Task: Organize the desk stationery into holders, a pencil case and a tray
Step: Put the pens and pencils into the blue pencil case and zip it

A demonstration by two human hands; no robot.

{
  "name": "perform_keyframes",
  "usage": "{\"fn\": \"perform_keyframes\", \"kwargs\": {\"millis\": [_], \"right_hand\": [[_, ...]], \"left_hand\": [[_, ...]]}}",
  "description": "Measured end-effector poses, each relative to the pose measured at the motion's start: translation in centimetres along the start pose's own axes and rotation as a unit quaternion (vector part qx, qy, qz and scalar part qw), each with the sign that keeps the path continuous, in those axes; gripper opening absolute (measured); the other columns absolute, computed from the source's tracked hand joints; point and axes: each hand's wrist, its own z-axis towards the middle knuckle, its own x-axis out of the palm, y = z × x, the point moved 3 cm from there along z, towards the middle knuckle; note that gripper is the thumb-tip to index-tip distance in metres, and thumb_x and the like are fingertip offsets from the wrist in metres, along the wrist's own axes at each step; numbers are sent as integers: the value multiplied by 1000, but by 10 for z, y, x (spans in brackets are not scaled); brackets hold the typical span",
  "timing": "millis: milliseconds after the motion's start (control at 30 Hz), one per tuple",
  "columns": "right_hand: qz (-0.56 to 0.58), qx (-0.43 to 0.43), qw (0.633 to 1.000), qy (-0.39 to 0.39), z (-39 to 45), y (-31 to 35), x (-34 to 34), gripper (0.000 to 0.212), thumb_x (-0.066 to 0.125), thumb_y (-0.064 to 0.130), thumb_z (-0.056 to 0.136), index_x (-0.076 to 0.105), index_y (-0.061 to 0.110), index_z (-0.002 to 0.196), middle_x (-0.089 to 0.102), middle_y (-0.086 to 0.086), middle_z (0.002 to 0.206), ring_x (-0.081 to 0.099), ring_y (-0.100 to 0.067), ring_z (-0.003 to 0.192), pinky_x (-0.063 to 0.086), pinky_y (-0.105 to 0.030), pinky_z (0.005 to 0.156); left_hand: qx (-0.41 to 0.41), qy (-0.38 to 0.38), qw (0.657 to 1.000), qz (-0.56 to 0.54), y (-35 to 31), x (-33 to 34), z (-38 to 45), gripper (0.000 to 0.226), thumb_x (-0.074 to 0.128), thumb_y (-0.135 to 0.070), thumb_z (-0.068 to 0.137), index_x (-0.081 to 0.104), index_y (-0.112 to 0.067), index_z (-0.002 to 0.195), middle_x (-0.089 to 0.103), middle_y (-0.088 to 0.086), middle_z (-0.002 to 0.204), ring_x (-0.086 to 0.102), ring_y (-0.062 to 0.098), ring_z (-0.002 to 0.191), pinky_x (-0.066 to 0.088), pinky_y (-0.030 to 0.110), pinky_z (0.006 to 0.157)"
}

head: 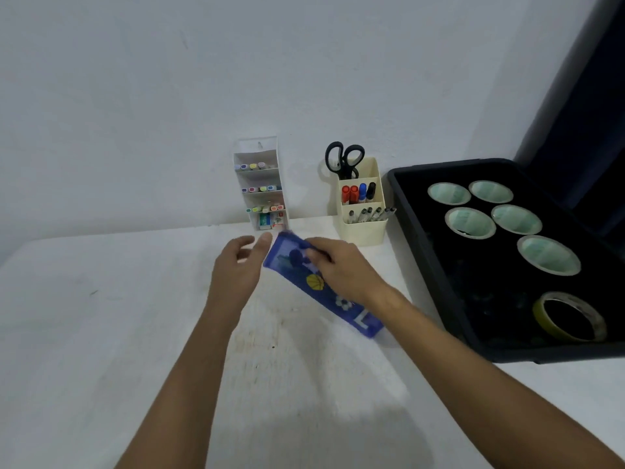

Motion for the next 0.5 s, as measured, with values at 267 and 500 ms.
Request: {"fn": "perform_keyframes", "kwargs": {"millis": [267,500], "right_hand": [[414,94,904,-46,-16,-21,-59,27,54,29,95,64,12,112,71,-15,106,69,-30,87,57,-42,79],[402,72,913,-12,-49,-56,-119,29,58,24,92,63,9,116,70,-14,108,67,-26,94,57,-37,83]], "left_hand": [[-54,266,946,-179,-25,69,-55,32,60,-28,92,60,-16,121,74,0,100,72,21,88,60,38,72],[31,224,950,-216,-84,121,-69,21,56,-21,95,66,-13,112,74,6,100,72,24,88,60,36,64]]}}
